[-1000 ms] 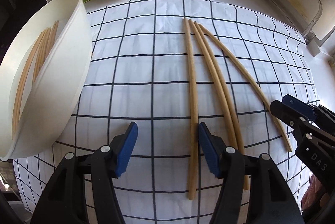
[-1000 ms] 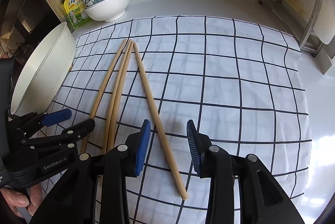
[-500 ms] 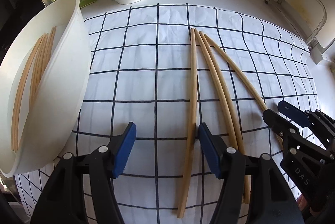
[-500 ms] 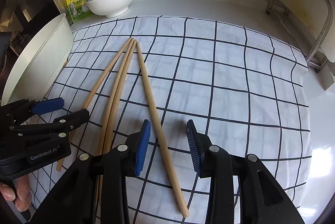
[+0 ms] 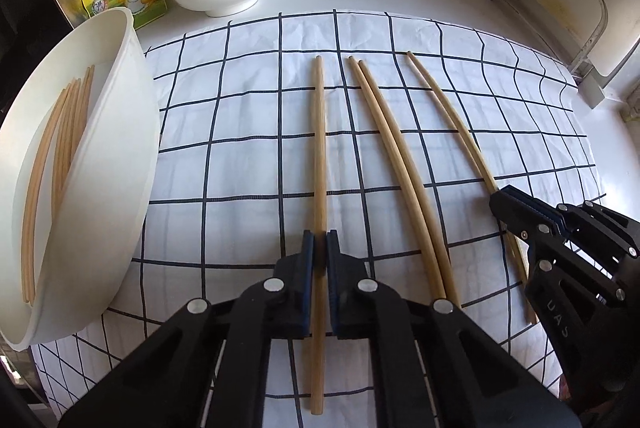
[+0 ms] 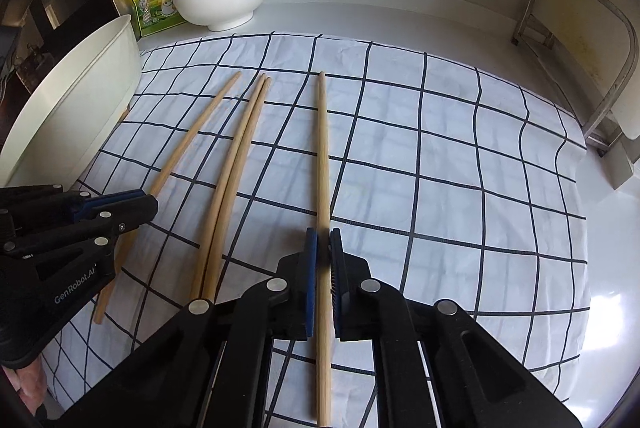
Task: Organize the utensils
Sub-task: 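Close the left tool on one chopstick while the right tool grasps another, then carry both held chopsticks over the white basin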
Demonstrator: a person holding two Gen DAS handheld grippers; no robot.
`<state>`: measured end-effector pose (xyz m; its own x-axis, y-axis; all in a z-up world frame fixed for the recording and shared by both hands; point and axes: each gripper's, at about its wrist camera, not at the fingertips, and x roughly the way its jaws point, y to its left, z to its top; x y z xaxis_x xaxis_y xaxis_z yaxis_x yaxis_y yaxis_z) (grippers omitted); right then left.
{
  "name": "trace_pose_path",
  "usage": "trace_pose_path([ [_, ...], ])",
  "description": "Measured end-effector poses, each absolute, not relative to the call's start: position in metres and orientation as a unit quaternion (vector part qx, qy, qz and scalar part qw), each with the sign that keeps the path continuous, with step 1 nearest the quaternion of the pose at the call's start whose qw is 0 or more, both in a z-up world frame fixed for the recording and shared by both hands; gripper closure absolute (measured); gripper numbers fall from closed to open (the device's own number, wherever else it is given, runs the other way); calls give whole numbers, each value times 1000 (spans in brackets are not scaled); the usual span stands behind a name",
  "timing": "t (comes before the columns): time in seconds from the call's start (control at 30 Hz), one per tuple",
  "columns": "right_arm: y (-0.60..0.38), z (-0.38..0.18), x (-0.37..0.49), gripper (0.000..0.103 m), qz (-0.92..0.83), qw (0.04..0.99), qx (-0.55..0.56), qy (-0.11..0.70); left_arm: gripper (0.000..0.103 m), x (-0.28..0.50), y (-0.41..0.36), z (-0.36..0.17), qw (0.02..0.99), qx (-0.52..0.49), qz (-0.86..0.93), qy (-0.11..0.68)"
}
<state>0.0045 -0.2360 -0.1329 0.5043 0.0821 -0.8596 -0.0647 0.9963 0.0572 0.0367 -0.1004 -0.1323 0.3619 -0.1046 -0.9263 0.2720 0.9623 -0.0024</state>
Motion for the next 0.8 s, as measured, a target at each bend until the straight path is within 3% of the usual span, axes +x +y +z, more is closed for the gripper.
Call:
trace_pose_path([
  [0.37,-243,-96,-3,97,36,871,87,483,96,33,-76,-101,818,63,-135,555],
  [0.8,-185,-18,11,97,69,898,90,426,96,51,-15,-20,860,21,-145,489],
])
